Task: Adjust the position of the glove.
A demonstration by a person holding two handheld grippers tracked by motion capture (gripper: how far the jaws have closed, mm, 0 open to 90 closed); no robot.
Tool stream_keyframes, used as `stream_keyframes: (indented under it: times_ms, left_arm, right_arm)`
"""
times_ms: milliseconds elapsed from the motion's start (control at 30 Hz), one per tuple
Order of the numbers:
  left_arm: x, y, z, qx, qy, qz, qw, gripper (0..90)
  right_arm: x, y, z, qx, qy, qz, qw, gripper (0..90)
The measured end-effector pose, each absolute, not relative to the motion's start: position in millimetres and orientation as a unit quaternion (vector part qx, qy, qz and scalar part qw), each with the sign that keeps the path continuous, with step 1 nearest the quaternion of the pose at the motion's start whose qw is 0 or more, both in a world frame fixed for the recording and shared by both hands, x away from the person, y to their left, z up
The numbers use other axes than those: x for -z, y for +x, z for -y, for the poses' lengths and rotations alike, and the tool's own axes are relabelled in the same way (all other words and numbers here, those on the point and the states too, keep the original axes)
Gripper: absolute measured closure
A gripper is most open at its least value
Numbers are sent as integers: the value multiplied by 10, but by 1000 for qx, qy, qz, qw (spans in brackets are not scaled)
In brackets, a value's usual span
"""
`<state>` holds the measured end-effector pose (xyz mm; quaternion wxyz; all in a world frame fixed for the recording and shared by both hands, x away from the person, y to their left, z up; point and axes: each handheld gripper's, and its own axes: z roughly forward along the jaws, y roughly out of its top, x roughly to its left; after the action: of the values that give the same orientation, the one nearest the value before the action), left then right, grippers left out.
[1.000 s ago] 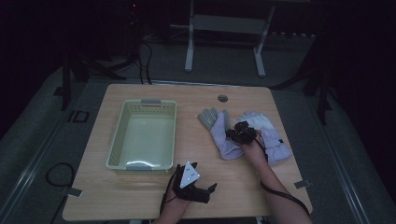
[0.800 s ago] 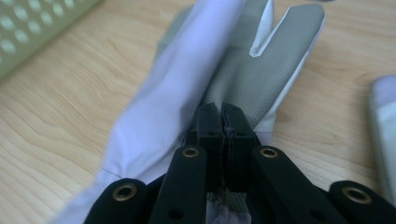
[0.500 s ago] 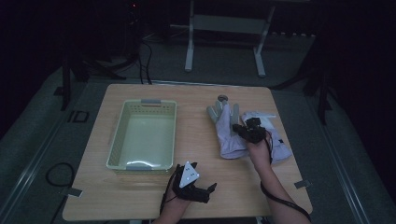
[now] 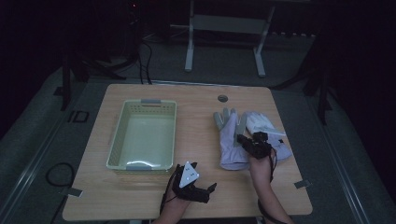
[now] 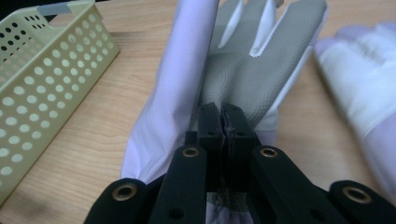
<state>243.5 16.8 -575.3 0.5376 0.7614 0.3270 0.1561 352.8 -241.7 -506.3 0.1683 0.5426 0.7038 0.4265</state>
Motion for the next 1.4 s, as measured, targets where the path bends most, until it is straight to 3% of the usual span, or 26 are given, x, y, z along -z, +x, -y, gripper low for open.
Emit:
stream_keyframes:
  times_ms: [467,667,767,1000,1400]
  left_arm:
    - [5753,2437,-166,-155,762,-327,538,1]
    - [5753,2438,-167,-155,762,-327,538,1]
    - [5753,2438,-168,-154,762,-328,538,1]
    - [5753,2440,-168,-154,762,-328,537,1]
    - [5755,2447,-175,-152,759,-333,538,1]
  right_arm:
    - [5478,3662,2405,-374,544,-730,176,861]
    - [5433,3660,2475,-400,526,-734,157,656]
    - [5334,3657,2546,-410,507,-743,149,596]
    - [5107,3712,2903,-402,457,-768,201,567]
    - [5145,4030,3714,-379,470,-772,198,582]
